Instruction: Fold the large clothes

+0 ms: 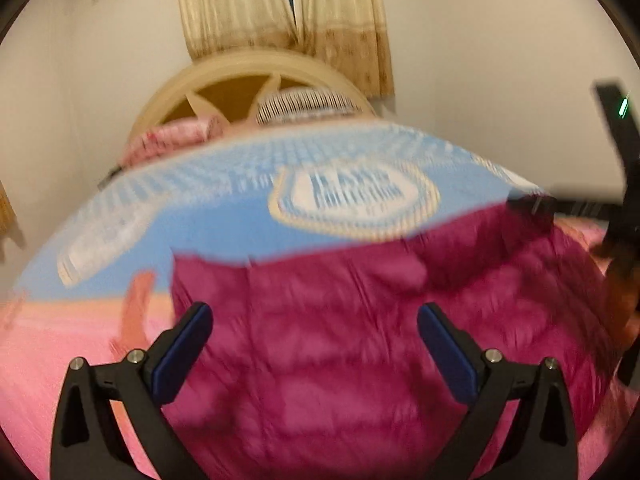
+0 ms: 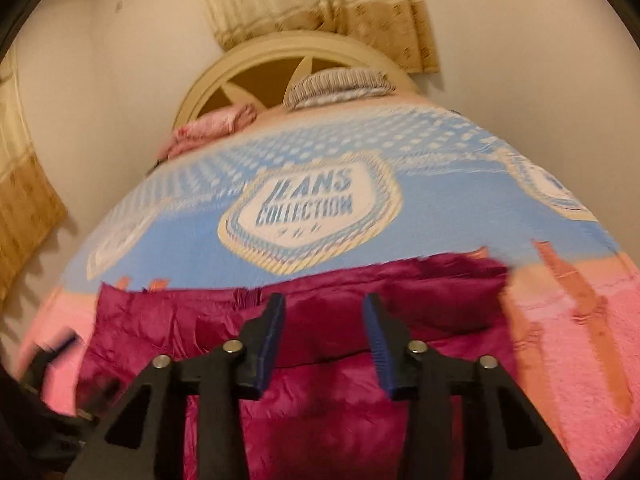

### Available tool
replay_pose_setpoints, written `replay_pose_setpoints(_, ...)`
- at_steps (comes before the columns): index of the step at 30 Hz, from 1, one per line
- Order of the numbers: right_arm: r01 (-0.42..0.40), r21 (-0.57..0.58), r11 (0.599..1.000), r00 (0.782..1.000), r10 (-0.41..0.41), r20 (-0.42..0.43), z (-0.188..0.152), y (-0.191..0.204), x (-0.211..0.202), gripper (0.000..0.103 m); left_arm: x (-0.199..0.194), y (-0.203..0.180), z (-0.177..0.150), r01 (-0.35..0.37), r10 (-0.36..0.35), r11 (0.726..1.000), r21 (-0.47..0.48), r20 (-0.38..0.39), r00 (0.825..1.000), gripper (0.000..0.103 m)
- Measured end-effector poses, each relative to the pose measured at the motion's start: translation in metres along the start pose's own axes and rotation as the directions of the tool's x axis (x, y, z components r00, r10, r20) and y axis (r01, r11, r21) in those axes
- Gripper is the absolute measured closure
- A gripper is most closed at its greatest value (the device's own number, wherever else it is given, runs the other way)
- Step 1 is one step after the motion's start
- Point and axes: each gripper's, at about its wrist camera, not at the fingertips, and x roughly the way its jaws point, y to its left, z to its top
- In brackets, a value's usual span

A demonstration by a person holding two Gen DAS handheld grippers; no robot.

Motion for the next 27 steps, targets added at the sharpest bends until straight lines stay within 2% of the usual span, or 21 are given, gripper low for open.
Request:
replay_pose_setpoints(2, 0.002, -0.012, 1.0, 0.999, -0.002, -0.038, -0.007, 0.008, 0.022, 0.064, 0.013, 0.0, 0.005, -0.02, 0.02, 1.0, 0.009, 0.003, 1.0, 0.0)
replay_pose_setpoints(5, 0.056, -0.049, 0.997, 0.997, -0.058, -0.045, -0.018, 0.015, 0.046, 0.064, 0.048, -0.002, -0.003, -0.08, 0.082, 0.996, 0.045, -0.034, 0.996, 0.0)
replay_pose_setpoints(7, 0.058, -0.035, 0.998, 0.996, -0.06, -0.061, -0.024, 0.01, 0.056, 0.064, 0.065, -0.001, -0.011, -0.068, 0.07, 0.997, 0.031, -0.085, 0.994, 0.0)
replay_pose_setpoints(10, 0.055, 0.003, 0.999, 0.996, -0.054, -0.075, -0.028, 0.0, 0.066, 0.064, 0.076, 0.006, -0.019, -0.062, 0.061, 0.998, -0.007, -0.119, 0.991, 0.0)
replay_pose_setpoints(21, 0.034, 0.036, 0.999, 0.996, -0.031, -0.084, -0.031, -0.007, 0.083, 0.064, 0.093, 0.009, -0.023, -0.031, 0.022, 0.998, -0.046, -0.19, 0.981, 0.0)
replay_pose_setpoints(27, 0.037, 0.039, 0.999, 0.994, -0.033, -0.106, -0.032, -0.008, 0.091, 0.064, 0.098, 0.007, -0.025, -0.032, 0.023, 0.999, -0.037, -0.217, 0.976, 0.0)
